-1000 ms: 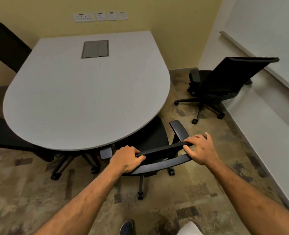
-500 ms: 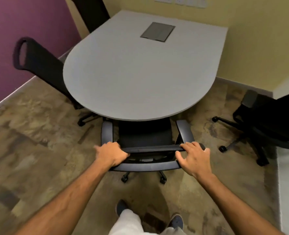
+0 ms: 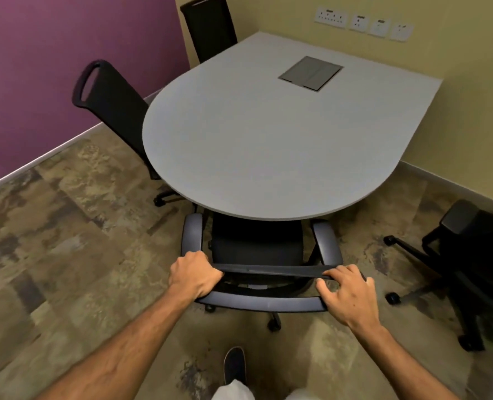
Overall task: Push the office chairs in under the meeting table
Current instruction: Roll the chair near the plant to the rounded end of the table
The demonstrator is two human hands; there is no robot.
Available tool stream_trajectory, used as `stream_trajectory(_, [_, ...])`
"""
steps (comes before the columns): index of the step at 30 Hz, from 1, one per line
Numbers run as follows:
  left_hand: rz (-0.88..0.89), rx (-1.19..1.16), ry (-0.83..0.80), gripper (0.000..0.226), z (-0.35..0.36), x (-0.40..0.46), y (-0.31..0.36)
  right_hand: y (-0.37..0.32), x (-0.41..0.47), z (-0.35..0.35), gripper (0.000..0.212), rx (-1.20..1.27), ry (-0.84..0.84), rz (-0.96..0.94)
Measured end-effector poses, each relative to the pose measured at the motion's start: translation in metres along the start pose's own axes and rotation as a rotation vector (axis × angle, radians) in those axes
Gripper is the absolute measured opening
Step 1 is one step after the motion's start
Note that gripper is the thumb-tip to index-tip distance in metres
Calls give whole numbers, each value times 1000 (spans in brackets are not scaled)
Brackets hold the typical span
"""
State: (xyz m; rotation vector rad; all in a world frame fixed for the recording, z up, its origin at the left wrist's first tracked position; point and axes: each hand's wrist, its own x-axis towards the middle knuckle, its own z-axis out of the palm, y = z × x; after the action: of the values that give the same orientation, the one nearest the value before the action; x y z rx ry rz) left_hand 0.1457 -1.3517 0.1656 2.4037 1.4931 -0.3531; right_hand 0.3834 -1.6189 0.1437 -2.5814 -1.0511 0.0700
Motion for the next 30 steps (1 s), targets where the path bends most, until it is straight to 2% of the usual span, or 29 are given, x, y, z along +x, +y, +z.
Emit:
stream_trajectory(5, [-43,-64,10,43,8,-22,31,33,5,-9,31,25,1,-34])
stream_trajectory(10, [-72,-129,37,54,16,-41,74,73,15,-28,28,38,29,-87])
stream_trajectory(14, [-74,-146,32,52,18,-53,98,93,7,-41,25,-6,-69,-70])
stream_trajectory(20, [-20,-41,8,47,18,-51,113,108,17,-51,48,-201,-207,-109])
stream_trajectory(26, [-17,-25,-1,42,17,-47,108,103,4,-47,43,-221,-147,-91])
stream_trajectory(30, [7,-9,0,41,16,-42,106,99,0,-52,36,-306,-155,-178])
